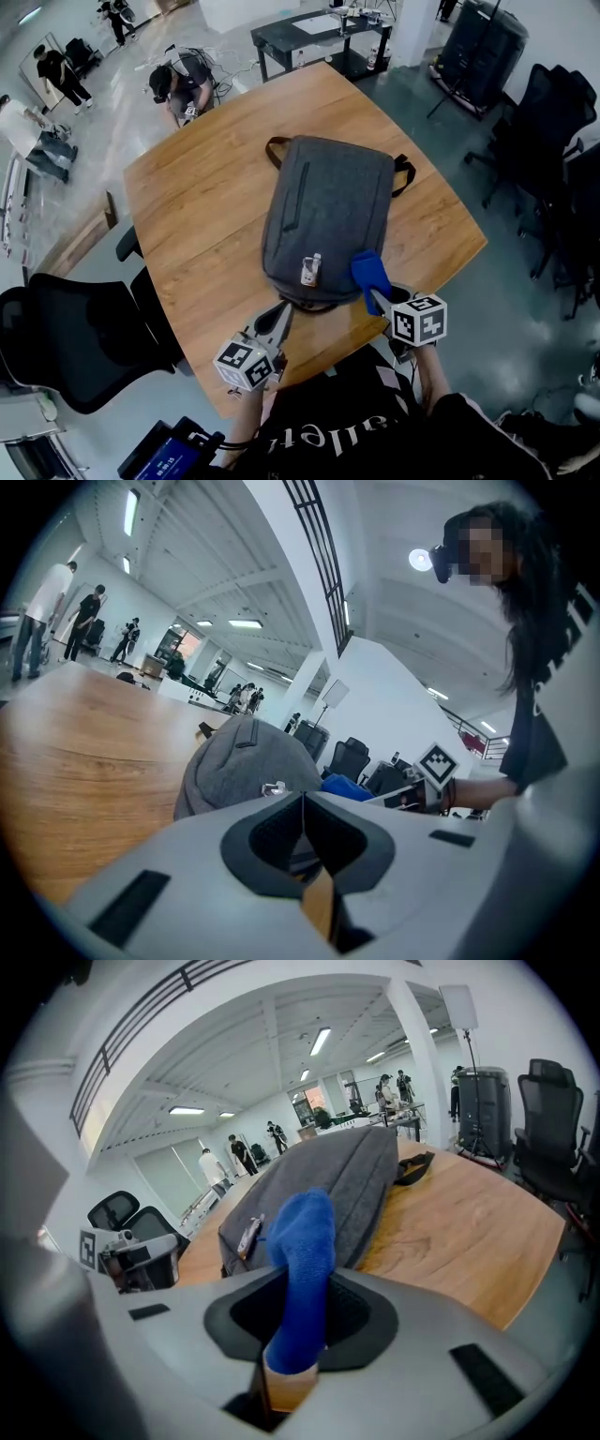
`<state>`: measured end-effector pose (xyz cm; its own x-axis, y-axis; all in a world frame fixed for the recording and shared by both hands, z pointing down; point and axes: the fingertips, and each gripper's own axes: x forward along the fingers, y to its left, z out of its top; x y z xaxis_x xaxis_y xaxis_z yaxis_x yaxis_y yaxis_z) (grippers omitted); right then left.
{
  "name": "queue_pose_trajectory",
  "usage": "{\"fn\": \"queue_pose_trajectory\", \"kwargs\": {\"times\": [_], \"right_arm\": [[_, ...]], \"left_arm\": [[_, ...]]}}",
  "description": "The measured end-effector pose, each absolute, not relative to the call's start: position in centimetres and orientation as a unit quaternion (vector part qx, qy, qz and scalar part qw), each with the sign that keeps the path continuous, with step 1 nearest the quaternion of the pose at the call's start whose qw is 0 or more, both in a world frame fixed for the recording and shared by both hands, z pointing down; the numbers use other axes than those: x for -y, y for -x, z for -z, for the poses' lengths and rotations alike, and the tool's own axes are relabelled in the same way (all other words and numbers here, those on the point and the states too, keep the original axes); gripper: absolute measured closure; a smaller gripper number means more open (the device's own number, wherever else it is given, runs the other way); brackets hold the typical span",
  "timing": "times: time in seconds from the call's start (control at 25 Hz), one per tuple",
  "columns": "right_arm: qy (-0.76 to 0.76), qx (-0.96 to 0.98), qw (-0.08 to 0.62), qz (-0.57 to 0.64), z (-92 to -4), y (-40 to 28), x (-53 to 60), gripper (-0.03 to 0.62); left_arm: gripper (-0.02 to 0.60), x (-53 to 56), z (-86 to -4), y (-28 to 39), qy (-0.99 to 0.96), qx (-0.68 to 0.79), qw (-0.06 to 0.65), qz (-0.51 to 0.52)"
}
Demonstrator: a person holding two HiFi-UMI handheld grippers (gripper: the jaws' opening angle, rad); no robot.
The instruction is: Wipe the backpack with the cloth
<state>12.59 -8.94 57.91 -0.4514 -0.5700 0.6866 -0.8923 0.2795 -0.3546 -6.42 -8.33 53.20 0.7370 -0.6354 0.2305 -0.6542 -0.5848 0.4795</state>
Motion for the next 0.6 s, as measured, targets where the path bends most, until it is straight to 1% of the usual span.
{"fn": "queue_pose_trajectory", "kwargs": {"times": [0.16,0.28,0.4,0.6], "right_arm": [[-0.489,0.758,0.231,-0.364,-57.8,-14.4,8.5,0.507],[-0.483,0.773,0.218,-0.35,-55.8,-13.4,9.3,0.507],[-0.461,0.799,0.192,-0.334,-53.5,-10.3,10.9,0.507],[-0.391,0.85,0.171,-0.31,-51.2,-2.5,14.4,0.507]], "left_arm": [[0.58,8.4,-53.4,5.2,-0.899,0.348,0.263,-0.039],[0.58,8.4,-53.3,4.6,-0.905,0.338,0.254,-0.05],[0.58,8.3,-53.2,4.6,-0.906,0.335,0.254,-0.052],[0.58,8.1,-53.4,5.1,-0.905,0.34,0.247,-0.063]]}}
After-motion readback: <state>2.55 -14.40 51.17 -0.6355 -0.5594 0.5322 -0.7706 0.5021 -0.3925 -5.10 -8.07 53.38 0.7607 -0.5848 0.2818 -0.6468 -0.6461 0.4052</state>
